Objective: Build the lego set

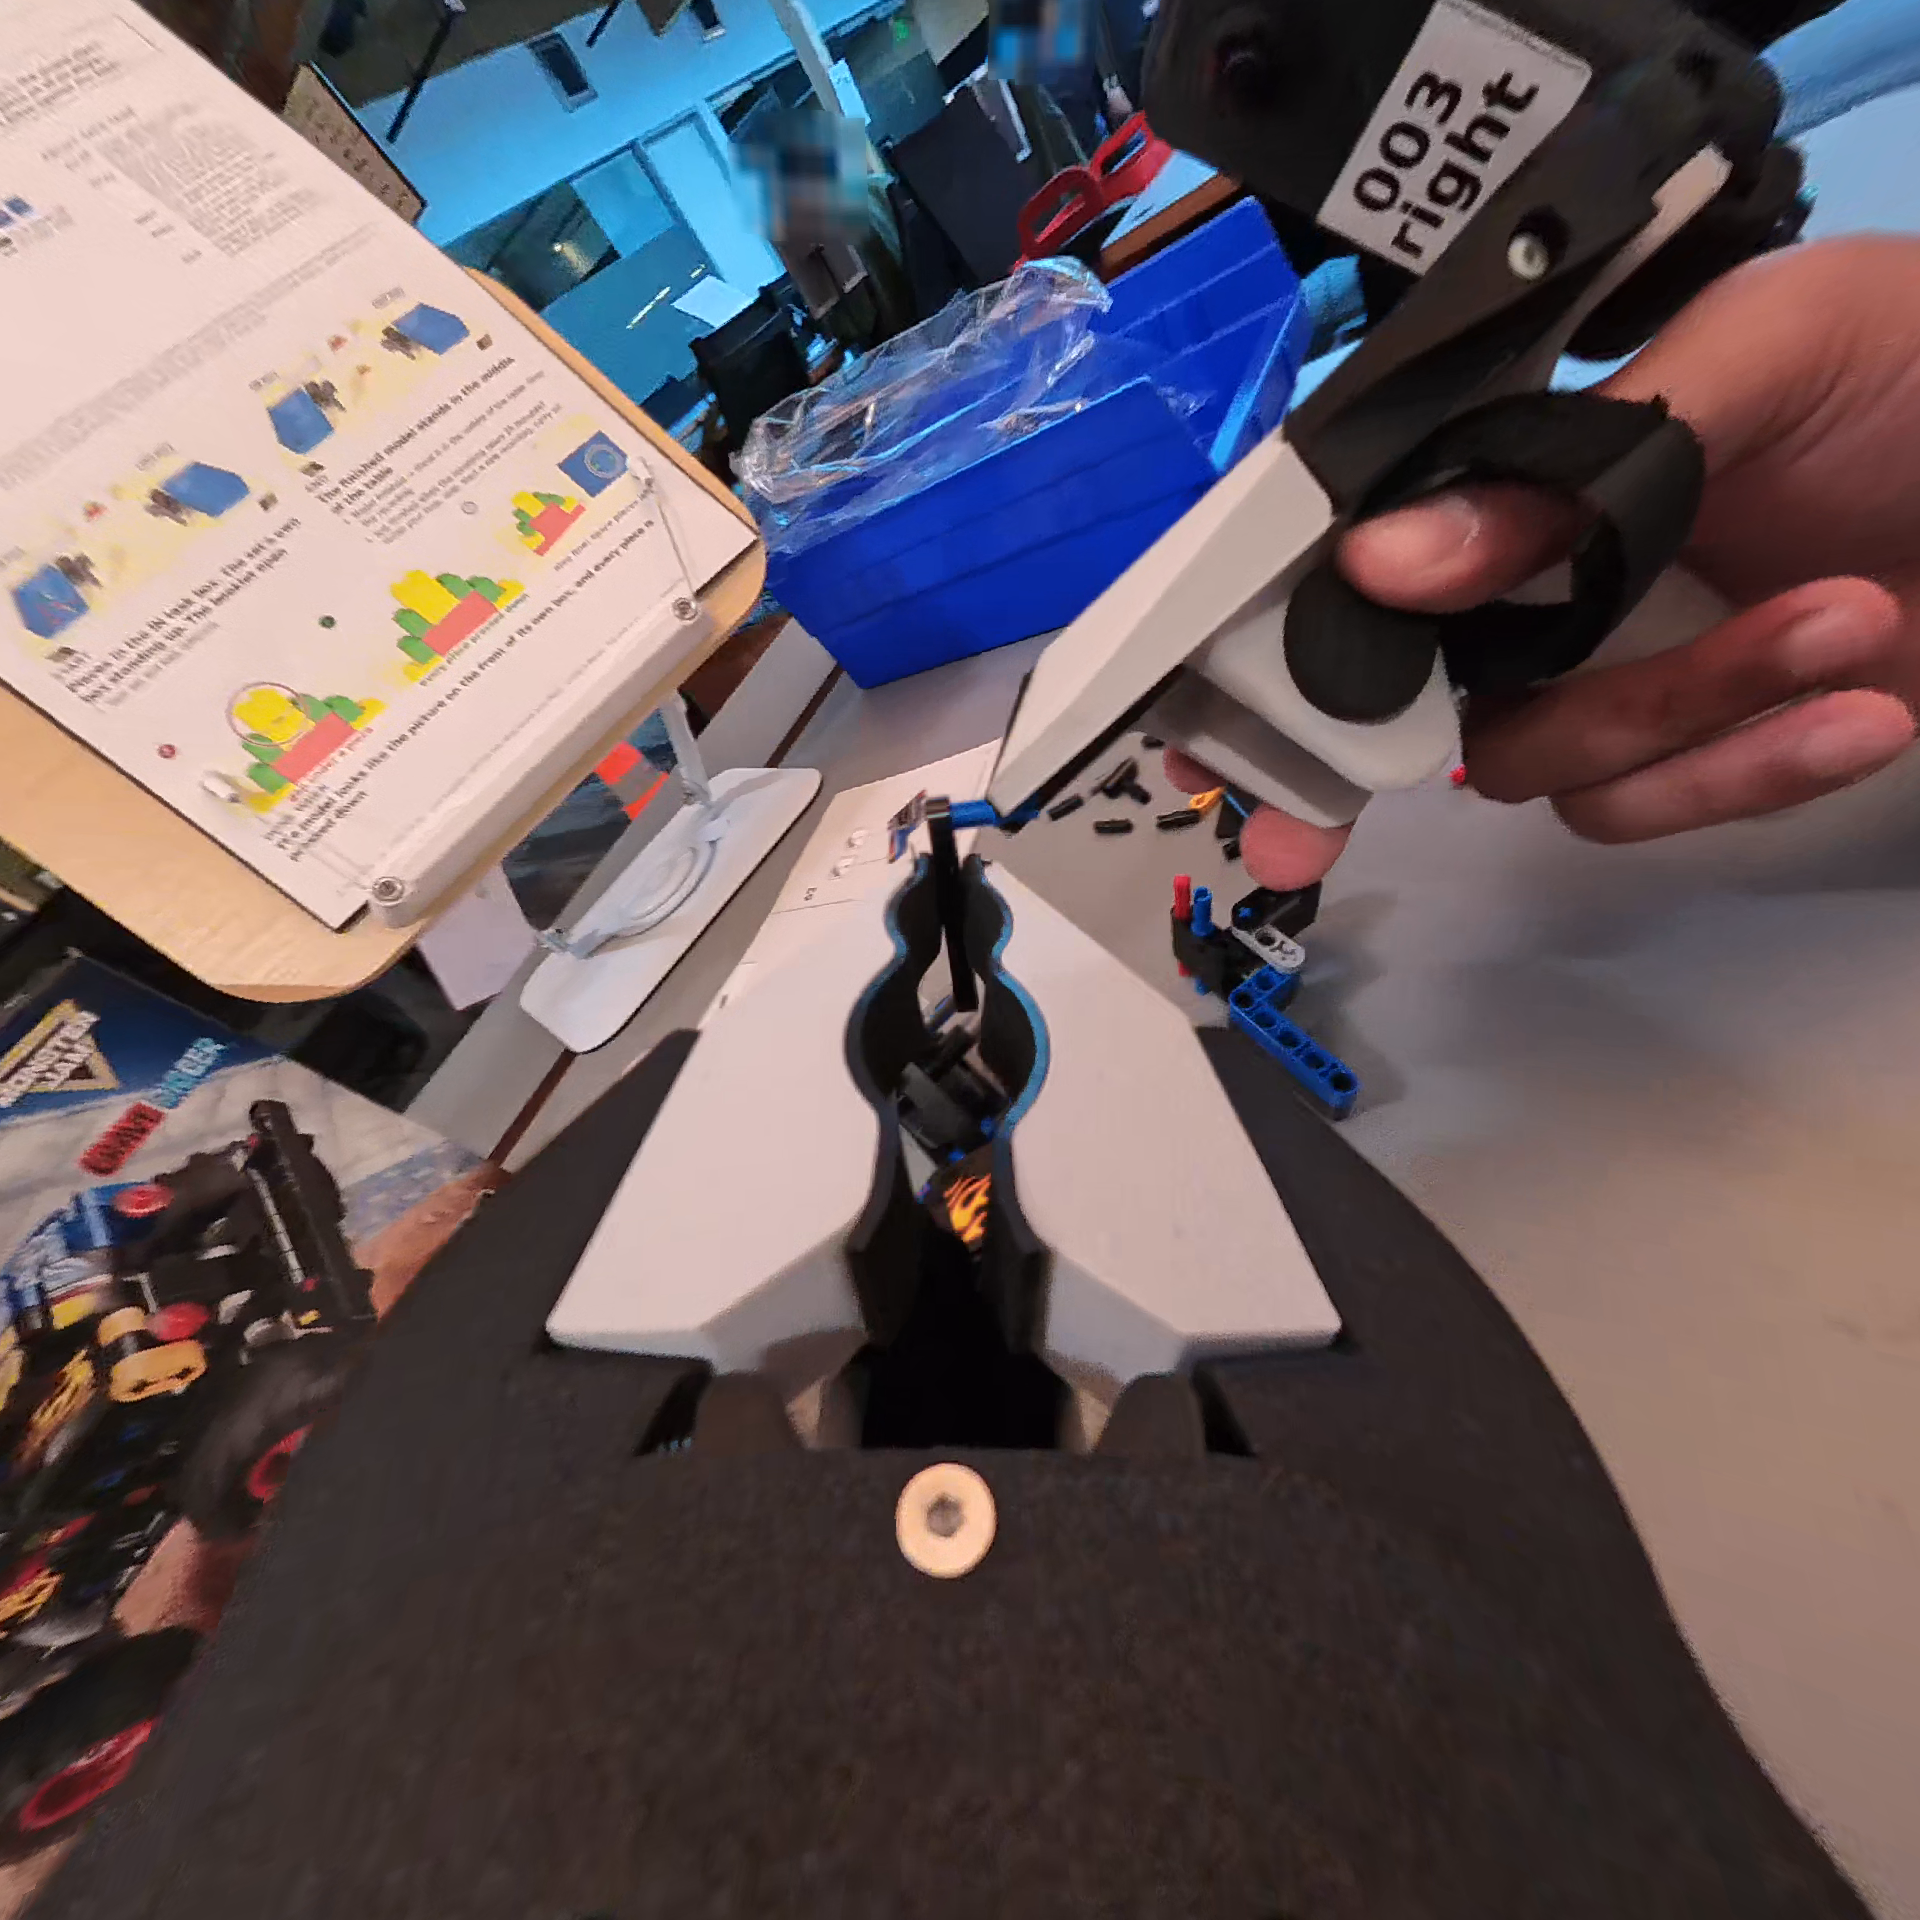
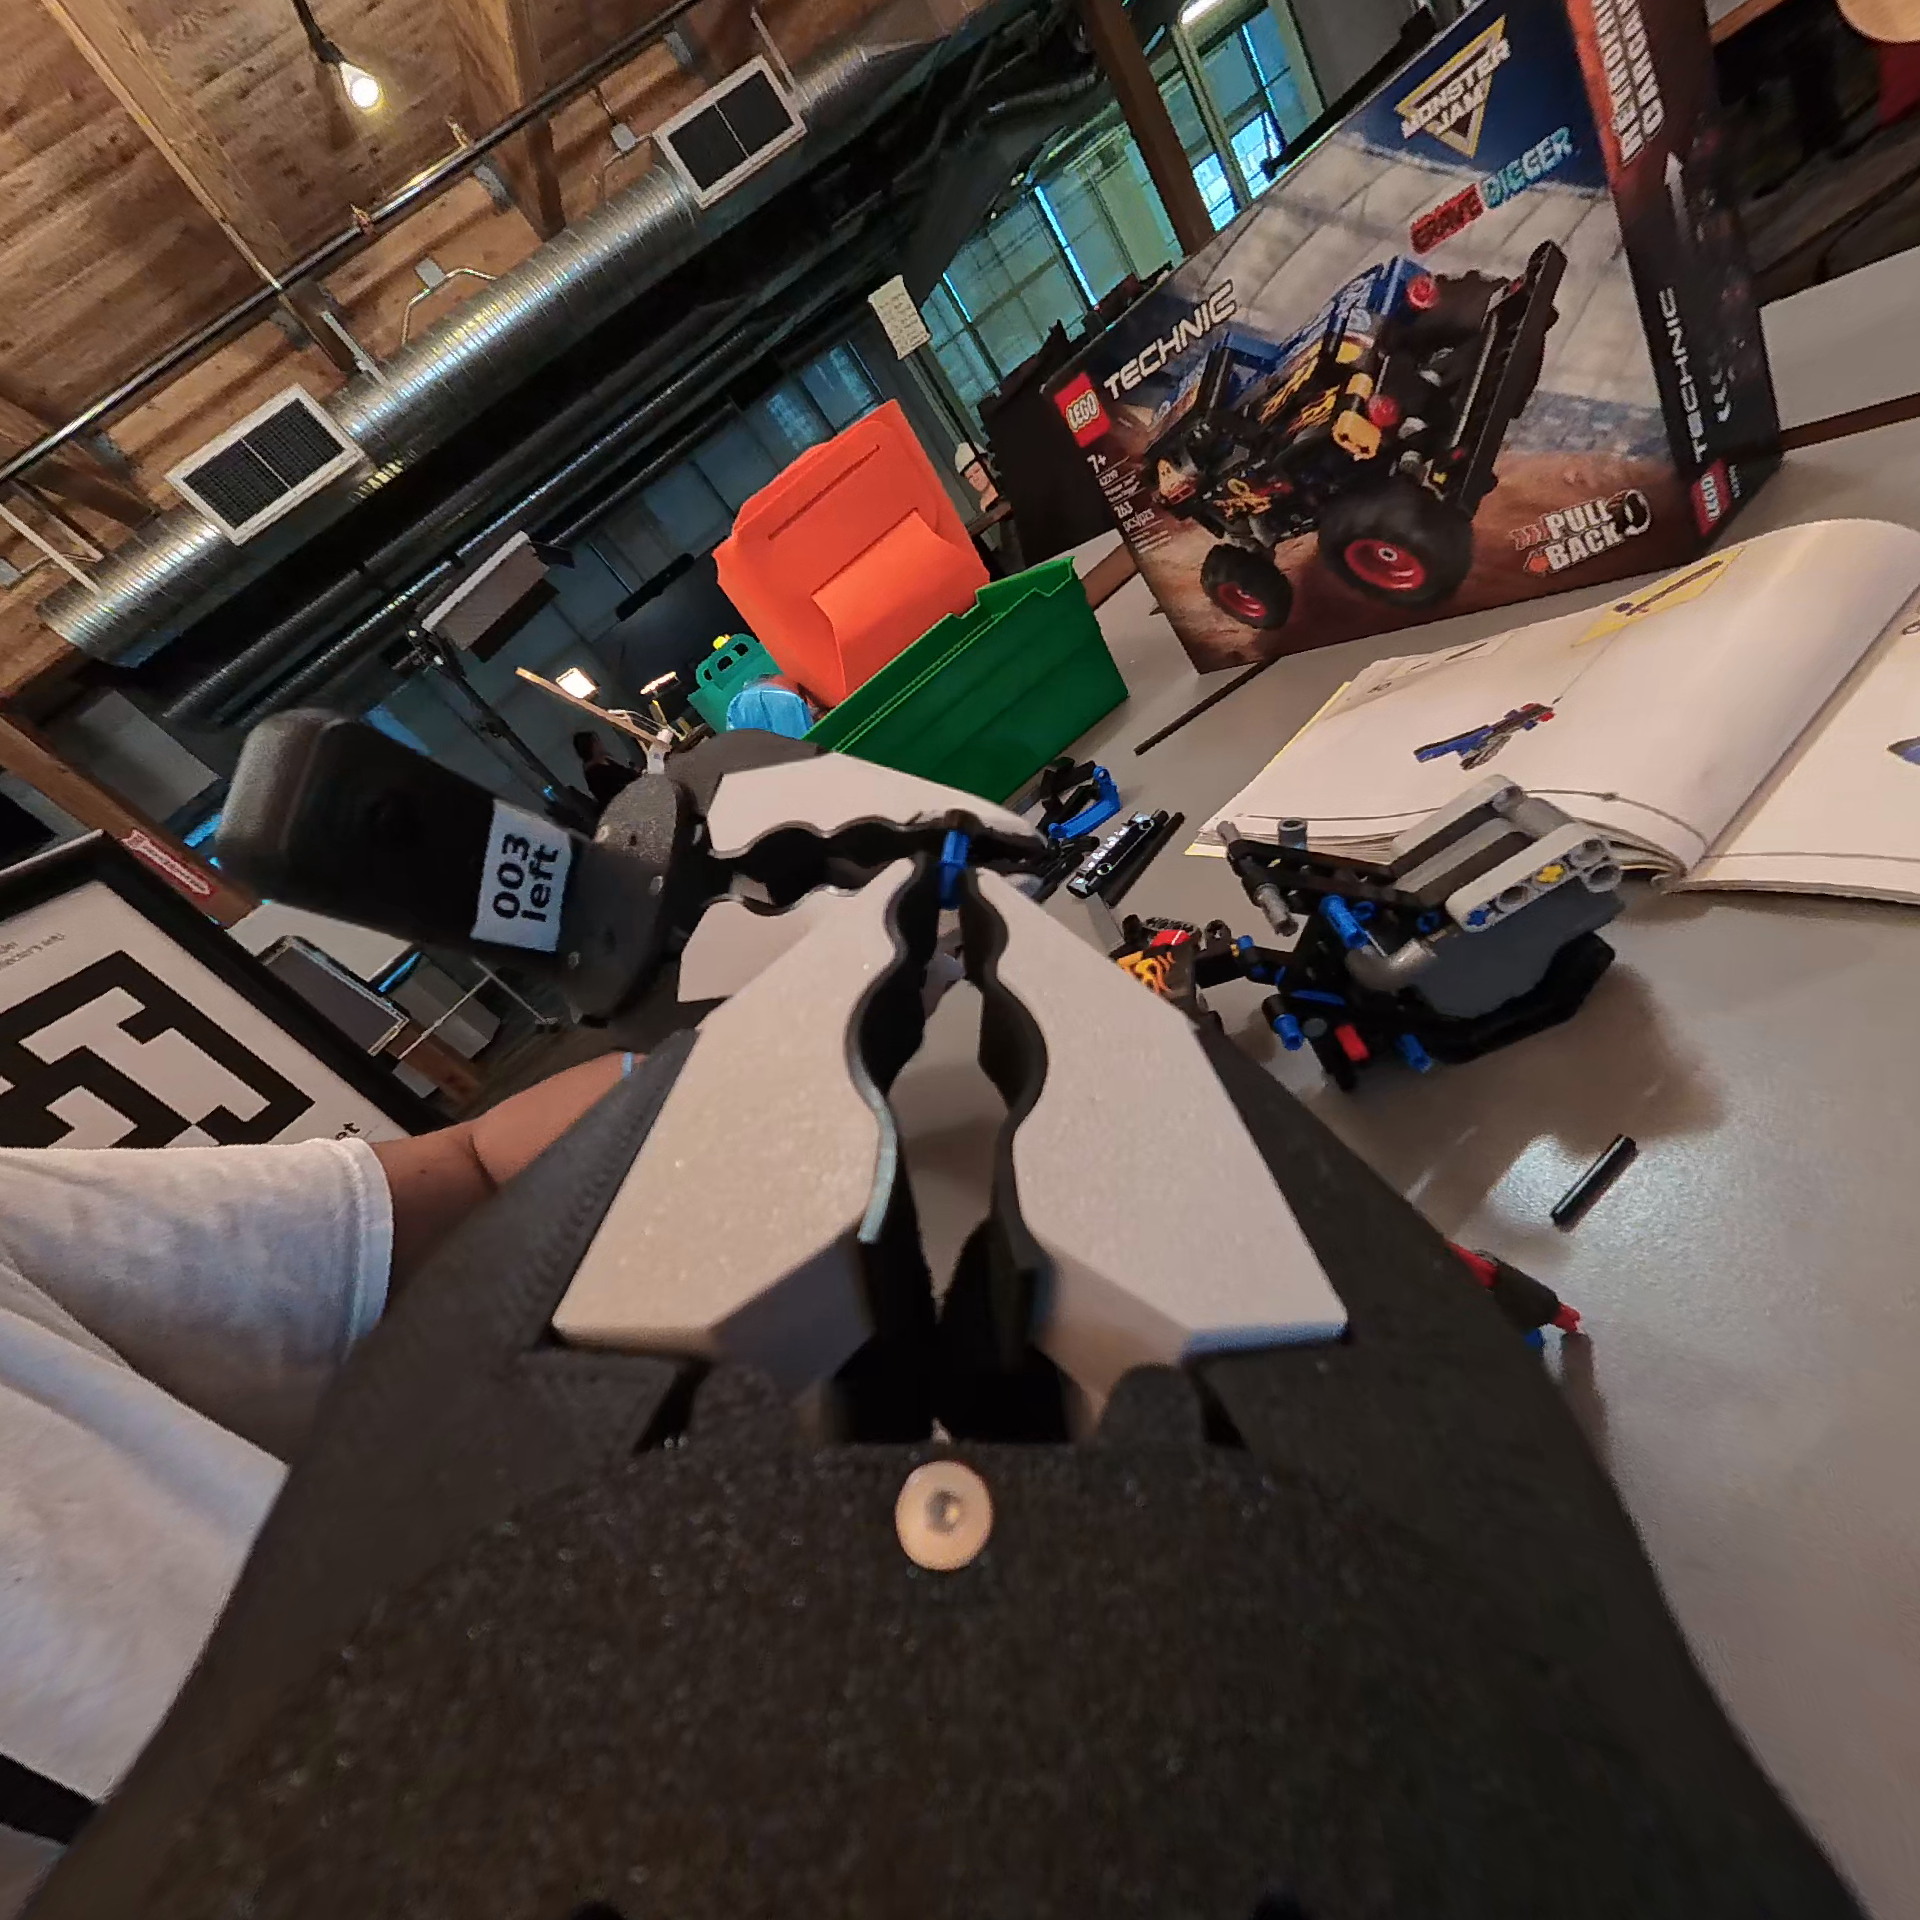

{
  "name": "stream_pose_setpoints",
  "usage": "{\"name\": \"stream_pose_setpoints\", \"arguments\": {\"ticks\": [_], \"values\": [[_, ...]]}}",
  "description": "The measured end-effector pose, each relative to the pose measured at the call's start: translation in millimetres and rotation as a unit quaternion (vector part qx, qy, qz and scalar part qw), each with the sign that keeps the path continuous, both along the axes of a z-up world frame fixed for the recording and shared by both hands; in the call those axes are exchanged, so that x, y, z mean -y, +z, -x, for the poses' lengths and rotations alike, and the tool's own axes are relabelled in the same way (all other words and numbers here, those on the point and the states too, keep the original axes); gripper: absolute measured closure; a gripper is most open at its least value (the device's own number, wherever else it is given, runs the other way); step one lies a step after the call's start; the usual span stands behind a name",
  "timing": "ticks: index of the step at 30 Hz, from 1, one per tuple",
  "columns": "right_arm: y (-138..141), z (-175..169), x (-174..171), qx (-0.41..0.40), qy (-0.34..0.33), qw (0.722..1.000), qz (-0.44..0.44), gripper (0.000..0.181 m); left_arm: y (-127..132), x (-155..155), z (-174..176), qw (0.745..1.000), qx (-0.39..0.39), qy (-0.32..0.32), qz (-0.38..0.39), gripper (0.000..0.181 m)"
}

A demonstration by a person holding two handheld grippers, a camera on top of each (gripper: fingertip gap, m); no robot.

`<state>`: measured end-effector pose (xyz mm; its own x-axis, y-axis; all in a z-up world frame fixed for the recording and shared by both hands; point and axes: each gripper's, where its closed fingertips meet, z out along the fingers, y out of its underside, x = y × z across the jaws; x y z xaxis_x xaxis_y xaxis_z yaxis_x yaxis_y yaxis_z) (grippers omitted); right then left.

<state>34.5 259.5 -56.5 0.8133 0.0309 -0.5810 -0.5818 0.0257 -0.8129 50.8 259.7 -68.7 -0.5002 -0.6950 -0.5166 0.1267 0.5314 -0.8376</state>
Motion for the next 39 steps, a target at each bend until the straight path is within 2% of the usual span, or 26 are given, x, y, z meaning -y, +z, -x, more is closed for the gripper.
{"name": "stream_pose_setpoints", "arguments": {"ticks": [10, 15, 29, 35, 39], "values": [[-7.5, -1.6, -0.5, -0.013, 0.006, 1.000, 0.006, 0.179, -7.7, -4.0, -1.8, 0.995, 0.035, 0.015, -0.088, 0.180], [-10.6, -2.5, -0.7, -0.013, 0.004, 1.000, 0.009, 0.179, -11.4, -3.2, -2.6, 0.997, 0.020, 0.012, -0.074, 0.180], [-19.2, 0.2, -5.8, -0.018, 0.017, 1.000, 0.018, 0.179, -14.9, -5.1, -4.2, 0.990, 0.044, 0.023, -0.133, 0.180], [-24.8, -1.7, -7.4, 0.075, -0.011, 0.995, 0.068, 0.179, -17.1, -8.6, -4.6, 0.990, 0.041, 0.019, -0.135, 0.180], [-21.3, -3.5, -3.3, 0.090, -0.016, 0.994, 0.064, 0.179, -16.5, -14.9, -6.3, 0.988, 0.040, 0.028, -0.145, 0.180]]}}
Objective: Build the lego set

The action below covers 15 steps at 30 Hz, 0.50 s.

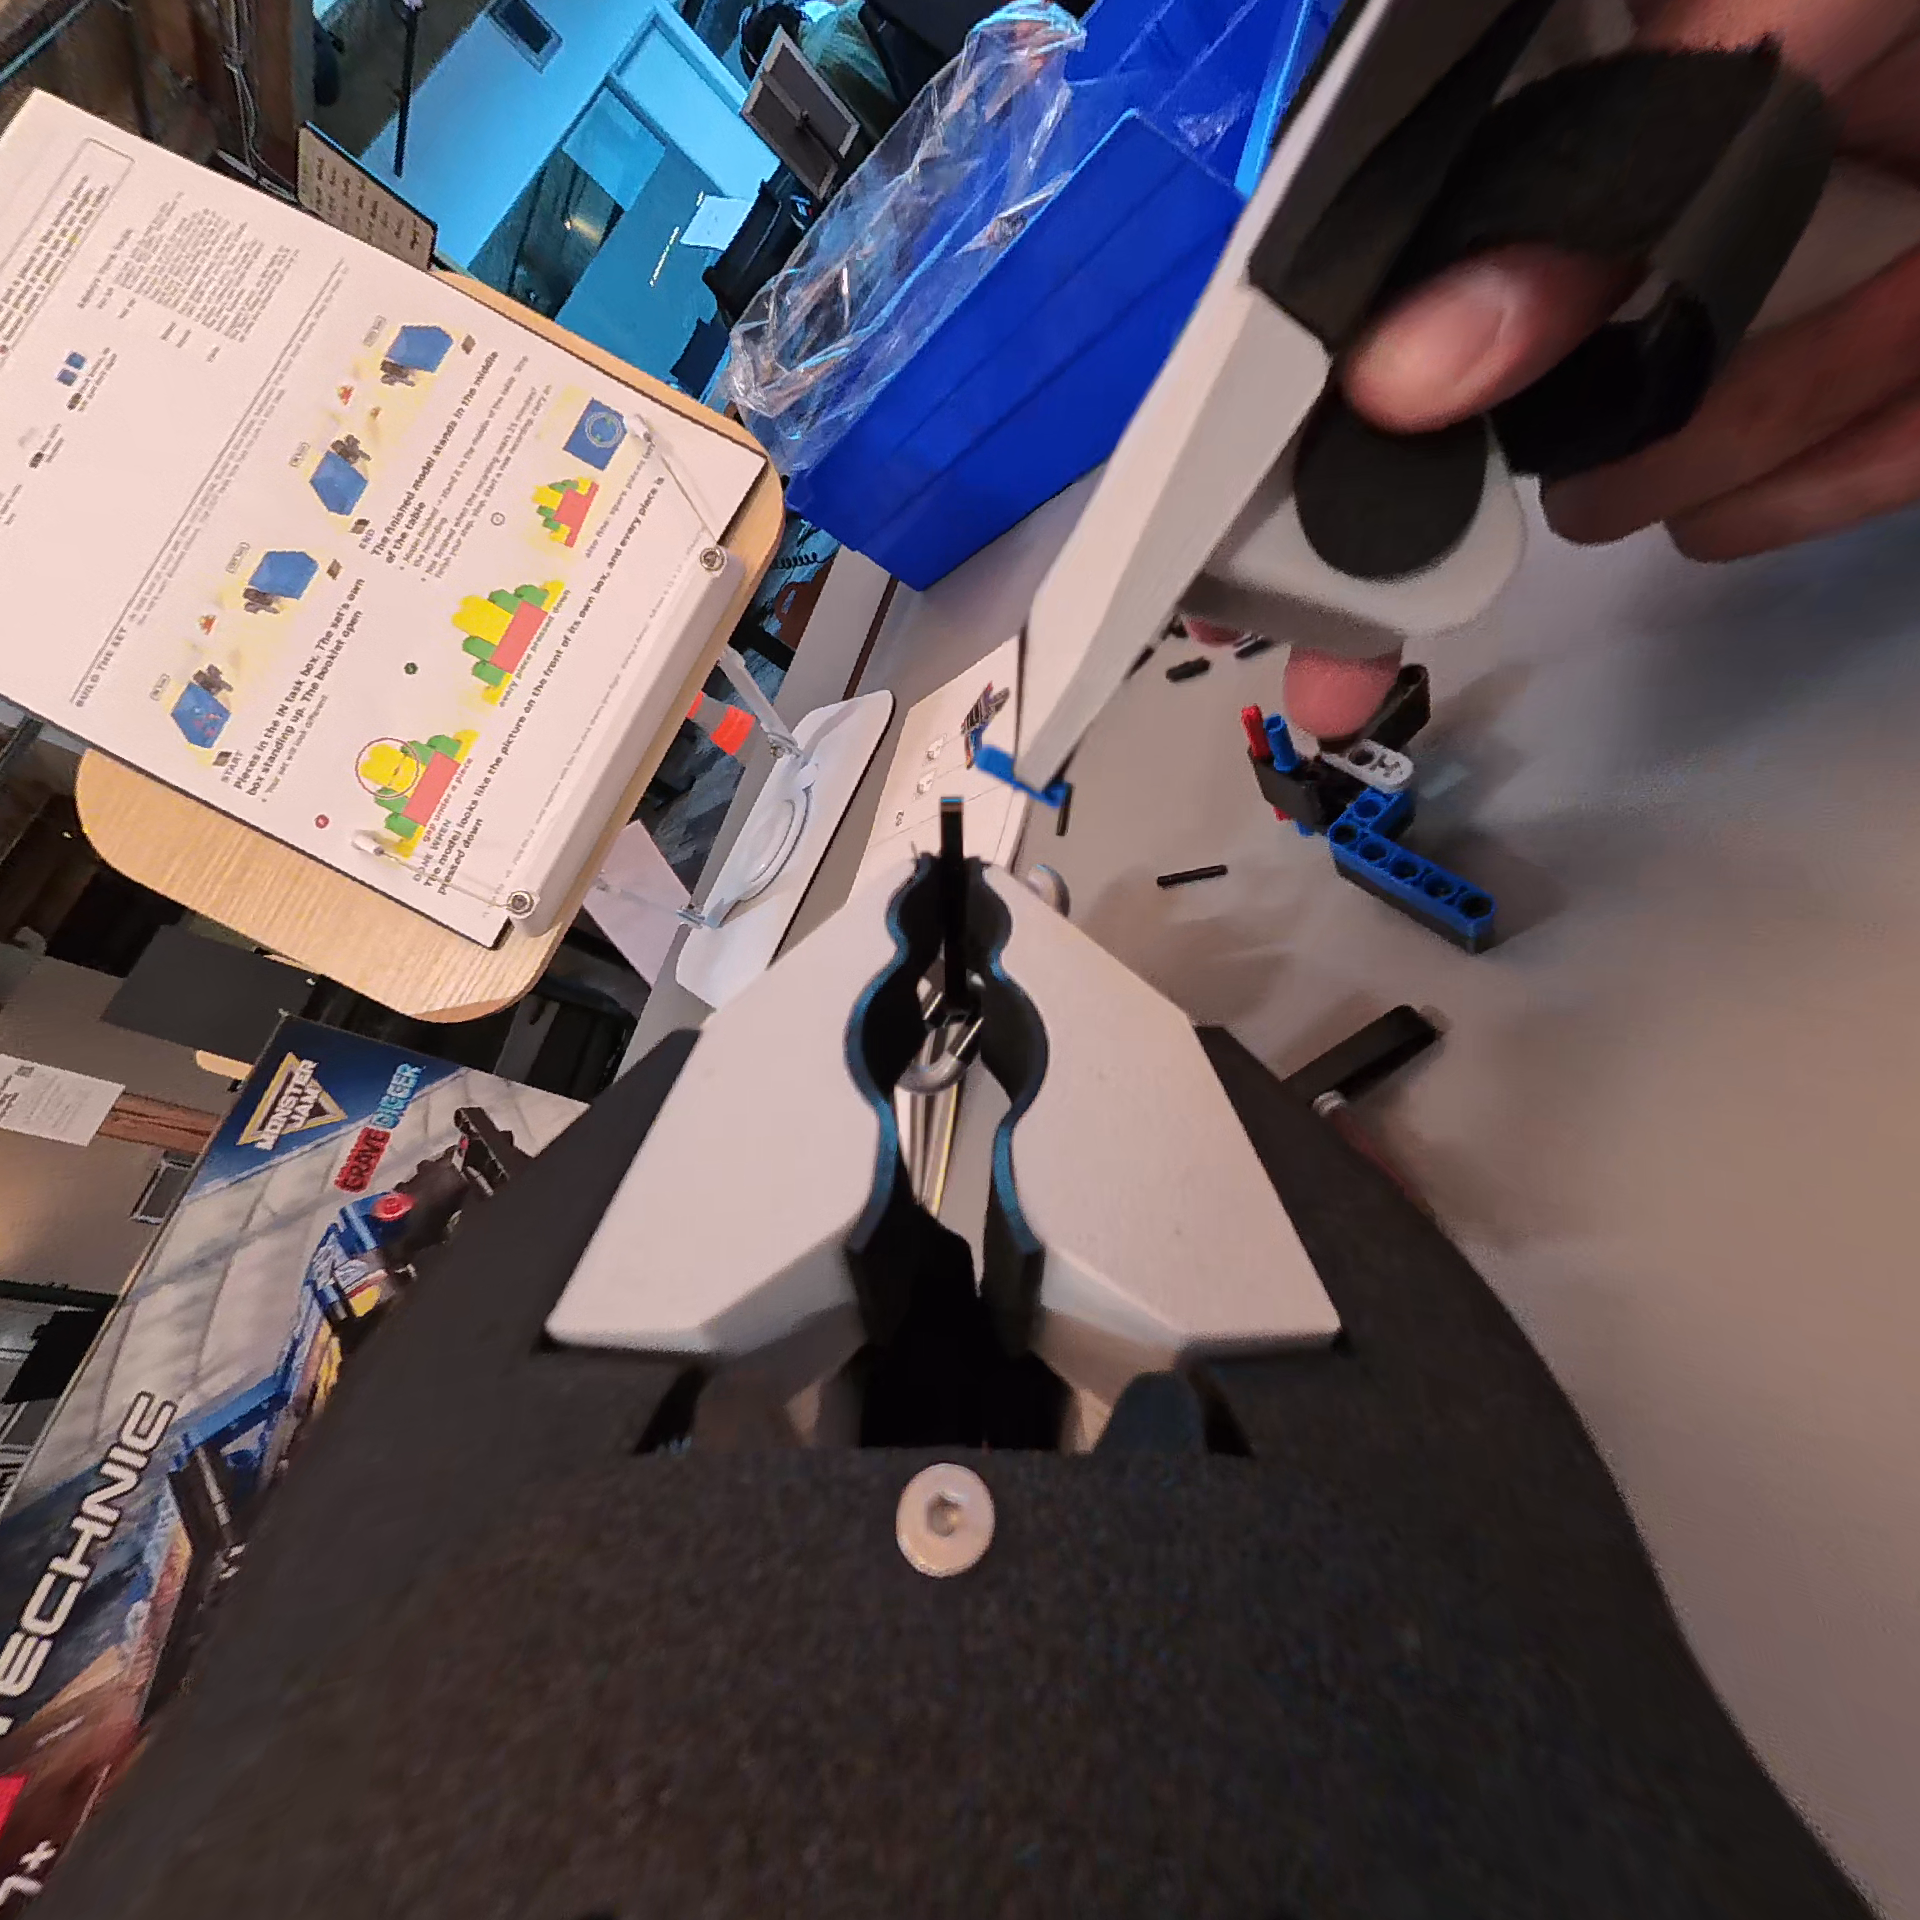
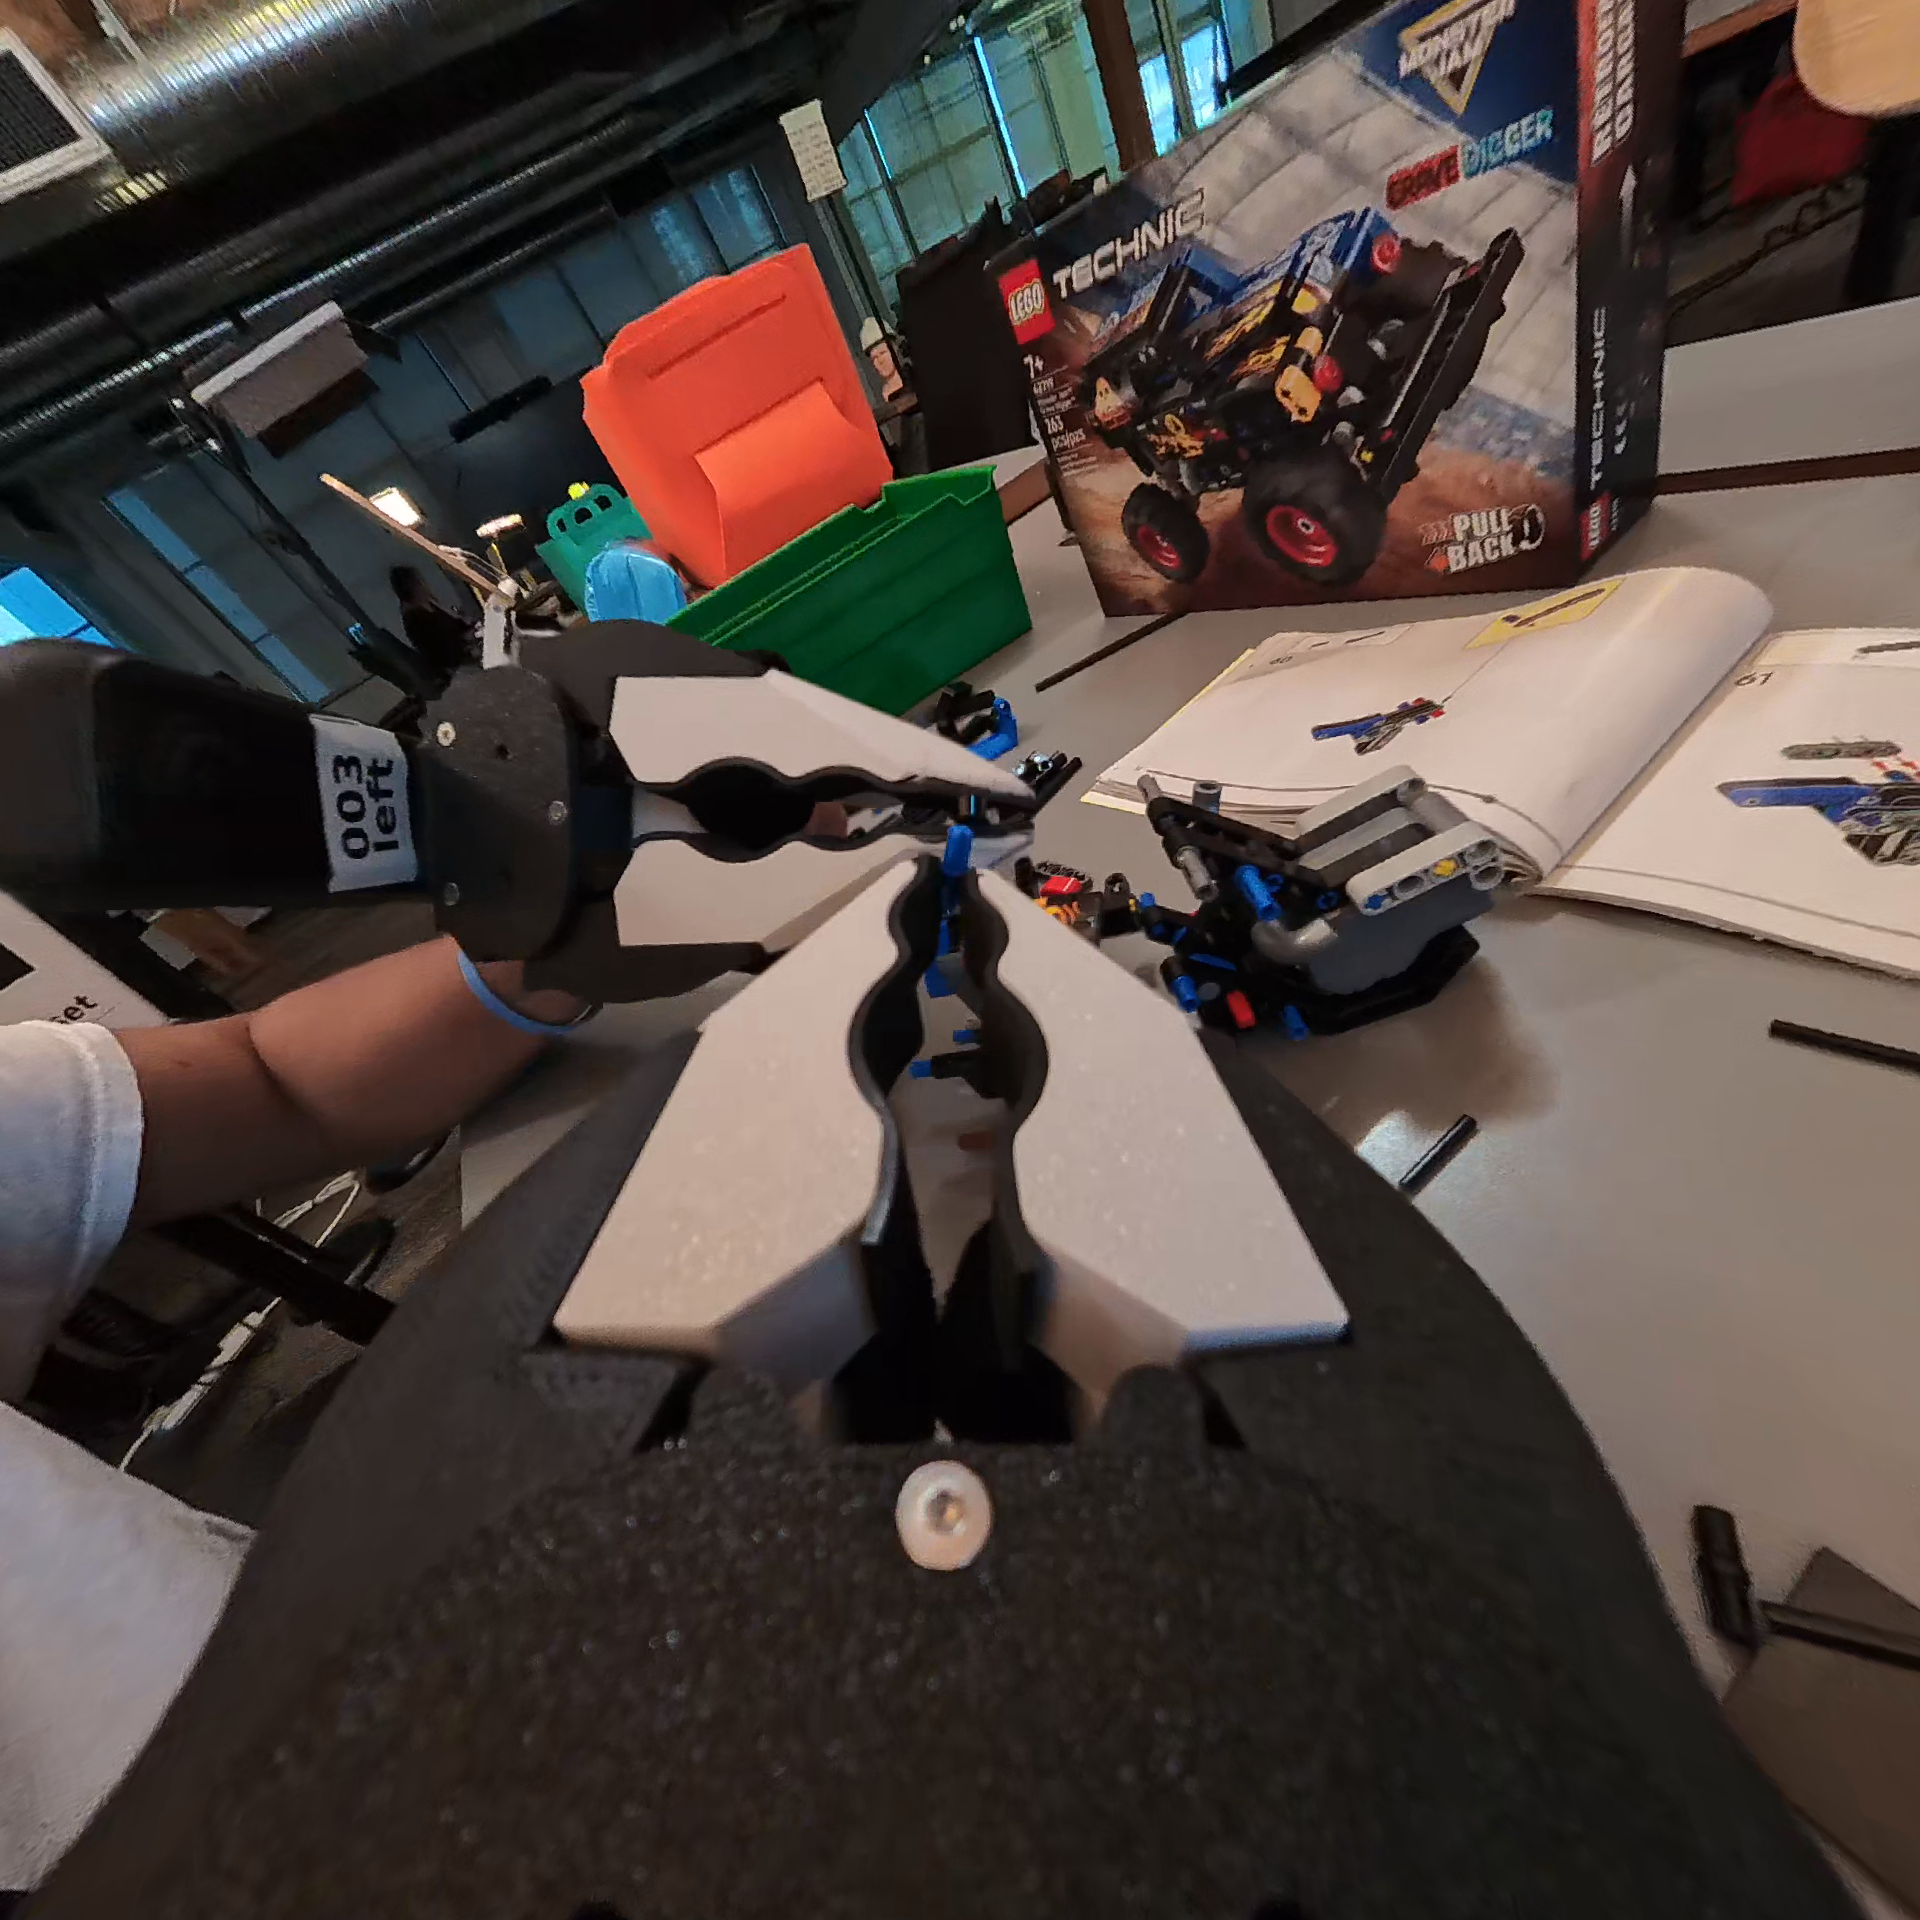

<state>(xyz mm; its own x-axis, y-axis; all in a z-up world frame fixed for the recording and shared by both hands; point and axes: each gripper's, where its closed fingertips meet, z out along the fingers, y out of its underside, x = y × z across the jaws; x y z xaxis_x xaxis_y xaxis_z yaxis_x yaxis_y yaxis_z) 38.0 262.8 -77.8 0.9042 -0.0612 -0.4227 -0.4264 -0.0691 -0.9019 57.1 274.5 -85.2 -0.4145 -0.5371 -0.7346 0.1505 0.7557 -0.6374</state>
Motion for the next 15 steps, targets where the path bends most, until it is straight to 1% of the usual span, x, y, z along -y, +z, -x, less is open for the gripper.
{"name": "stream_pose_setpoints", "arguments": {"ticks": [2, 5, 9, 15], "values": [[2.4, -3.1, 3.1, -0.001, -0.002, 1.000, -0.006, 0.179, -2.7, 0.2, 0.9, 1.000, 0.003, -0.002, -0.020, 0.180], [5.9, -5.6, 5.6, 0.005, 0.002, 1.000, -0.013, 0.179, -10.4, 12.2, 9.3, 0.997, 0.015, -0.033, -0.063, 0.180], [-6.3, 8.0, 2.2, 0.008, 0.053, 0.998, 0.024, 0.179, -16.1, 19.8, 14.5, 0.994, 0.023, -0.050, -0.094, 0.180], [-14.1, 10.5, 2.6, 0.035, 0.082, 0.994, 0.061, 0.179, -22.5, 19.7, 16.0, 0.985, 0.051, -0.051, -0.154, 0.180]]}}
